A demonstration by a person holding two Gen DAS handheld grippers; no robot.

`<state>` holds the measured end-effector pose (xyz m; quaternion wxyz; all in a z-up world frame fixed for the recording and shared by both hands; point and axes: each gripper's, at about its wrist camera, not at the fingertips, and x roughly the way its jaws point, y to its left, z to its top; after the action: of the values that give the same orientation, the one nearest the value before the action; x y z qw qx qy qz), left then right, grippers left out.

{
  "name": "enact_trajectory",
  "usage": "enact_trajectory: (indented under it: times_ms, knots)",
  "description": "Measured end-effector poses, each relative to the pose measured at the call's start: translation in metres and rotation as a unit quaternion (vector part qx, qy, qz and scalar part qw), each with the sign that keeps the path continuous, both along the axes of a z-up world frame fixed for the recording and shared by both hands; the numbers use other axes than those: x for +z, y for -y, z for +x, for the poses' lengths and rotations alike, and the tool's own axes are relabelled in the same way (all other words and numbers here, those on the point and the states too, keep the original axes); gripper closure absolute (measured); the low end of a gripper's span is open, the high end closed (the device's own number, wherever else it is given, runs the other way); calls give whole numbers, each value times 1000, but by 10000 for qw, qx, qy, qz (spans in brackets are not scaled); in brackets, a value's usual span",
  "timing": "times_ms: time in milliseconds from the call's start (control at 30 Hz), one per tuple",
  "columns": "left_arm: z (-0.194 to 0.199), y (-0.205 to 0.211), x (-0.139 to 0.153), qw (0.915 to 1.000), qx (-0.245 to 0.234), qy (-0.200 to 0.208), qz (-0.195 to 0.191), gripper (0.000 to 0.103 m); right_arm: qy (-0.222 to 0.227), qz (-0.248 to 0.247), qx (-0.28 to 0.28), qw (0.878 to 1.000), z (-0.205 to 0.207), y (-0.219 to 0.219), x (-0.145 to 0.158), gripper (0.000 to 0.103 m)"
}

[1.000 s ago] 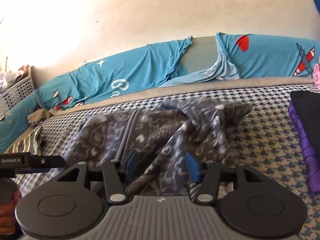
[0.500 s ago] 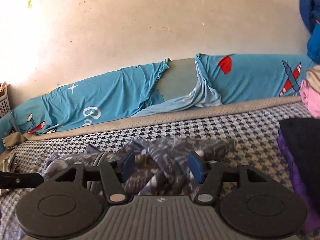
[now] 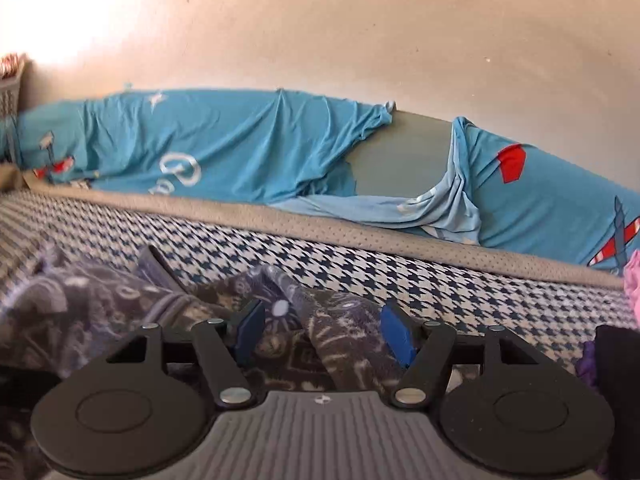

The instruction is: Fold clothes

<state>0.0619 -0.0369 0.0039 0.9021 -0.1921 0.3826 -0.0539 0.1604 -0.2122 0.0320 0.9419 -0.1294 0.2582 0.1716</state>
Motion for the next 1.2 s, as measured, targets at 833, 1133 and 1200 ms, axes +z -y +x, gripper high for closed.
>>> enact_trajectory:
  times_ms: [833, 1133, 1200]
  knots:
    - [-23, -18, -29, 9976, 521, -457, -51, 0, 450, 681, -2190, 9723, -18, 86, 28, 99]
    - [-44, -15, -34, 9968, 524, -570, 182, 0, -188, 1550, -2510, 9553, -33, 146, 26, 97]
    - [-46, -14, -34, 9967, 527, -566, 229, 0, -185, 1577, -2323, 9596, -33, 141, 27, 97]
